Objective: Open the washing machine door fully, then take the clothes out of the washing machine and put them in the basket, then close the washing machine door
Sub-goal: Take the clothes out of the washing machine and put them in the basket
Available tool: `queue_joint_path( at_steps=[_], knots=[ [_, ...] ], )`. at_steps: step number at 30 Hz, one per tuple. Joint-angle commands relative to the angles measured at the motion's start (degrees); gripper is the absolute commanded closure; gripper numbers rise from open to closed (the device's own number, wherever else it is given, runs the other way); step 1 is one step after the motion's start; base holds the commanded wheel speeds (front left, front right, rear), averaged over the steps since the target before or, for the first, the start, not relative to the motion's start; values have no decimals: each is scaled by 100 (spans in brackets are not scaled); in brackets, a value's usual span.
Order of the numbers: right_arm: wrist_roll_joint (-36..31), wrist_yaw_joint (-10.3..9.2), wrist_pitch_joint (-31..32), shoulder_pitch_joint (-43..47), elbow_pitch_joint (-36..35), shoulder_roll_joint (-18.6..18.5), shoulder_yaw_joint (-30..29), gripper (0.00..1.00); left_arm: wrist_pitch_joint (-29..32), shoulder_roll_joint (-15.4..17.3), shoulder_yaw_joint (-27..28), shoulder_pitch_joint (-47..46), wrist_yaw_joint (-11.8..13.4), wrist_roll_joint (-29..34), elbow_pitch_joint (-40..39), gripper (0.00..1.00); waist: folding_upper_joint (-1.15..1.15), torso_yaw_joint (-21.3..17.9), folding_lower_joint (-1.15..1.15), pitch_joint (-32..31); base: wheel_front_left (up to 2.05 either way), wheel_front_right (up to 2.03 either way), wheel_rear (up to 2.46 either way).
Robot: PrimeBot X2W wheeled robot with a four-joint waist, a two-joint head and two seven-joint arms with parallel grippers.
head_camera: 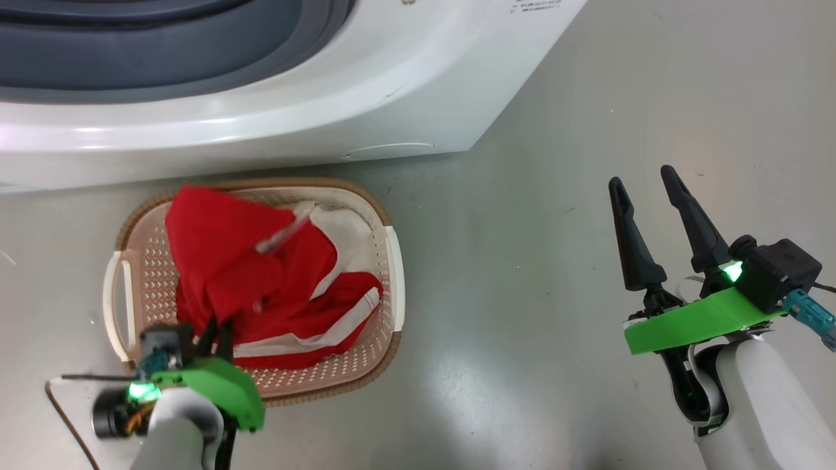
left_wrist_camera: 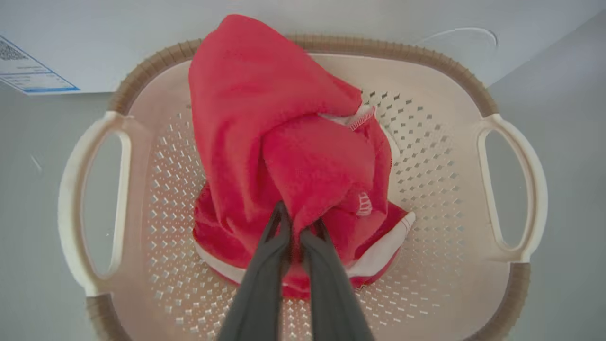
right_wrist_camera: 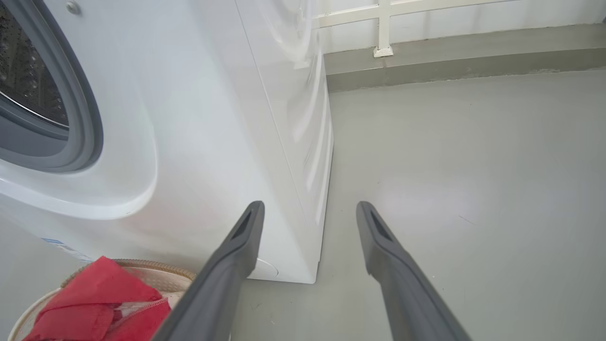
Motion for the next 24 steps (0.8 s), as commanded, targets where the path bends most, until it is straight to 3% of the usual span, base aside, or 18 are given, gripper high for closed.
queue_joint_path(
  at_steps=[1, 5, 11, 13, 15, 16, 18, 20, 24],
  knots=[
    [-11, 35, -37, 55, -134, -18, 114, 0, -29, 156, 108, 160, -80, -55, 166, 100, 0, -6, 0, 10, 0, 0, 0],
    [-4, 35, -37, 45, -151, -31, 116, 0, -29, 156, -5, -26, -215, -157, 785, 100, 0, -8, 0, 44, 0, 0, 0],
    [-6, 35, -37, 34, -159, -40, 96, 0, -29, 155, -124, -333, -299, -263, 992, 100, 0, 9, 0, 82, 0, 0, 0],
    [-11, 35, -37, 22, -156, -36, 93, 0, -29, 155, -140, -400, -309, -286, 950, 71, 0, 9, 0, 87, 0, 0, 0],
    [-15, 35, -37, 11, -156, -31, 91, 0, -29, 156, -149, -439, -316, -306, 903, 51, 0, 4, 0, 89, 0, 0, 0],
    [-17, 35, -37, 6, -155, -29, 90, 0, -29, 157, -153, -455, -318, -314, 882, 29, 0, 2, 0, 88, 0, 0, 0],
    [-17, 35, -37, 3, -154, -23, 88, 0, -29, 157, -161, -475, -322, -330, 850, 8, 0, -3, 0, 83, 0, 0, 0],
    [-16, 35, -37, 3, -152, -18, 87, 0, -29, 163, -166, -482, -325, -342, 796, 0, 0, -8, 0, 82, 0, 0, 0],
    [-20, 35, -37, 13, -151, -8, 74, 0, -29, 181, -155, -460, -330, -375, 621, 0, 0, -6, 0, 76, 0, 0, 0]
  ],
)
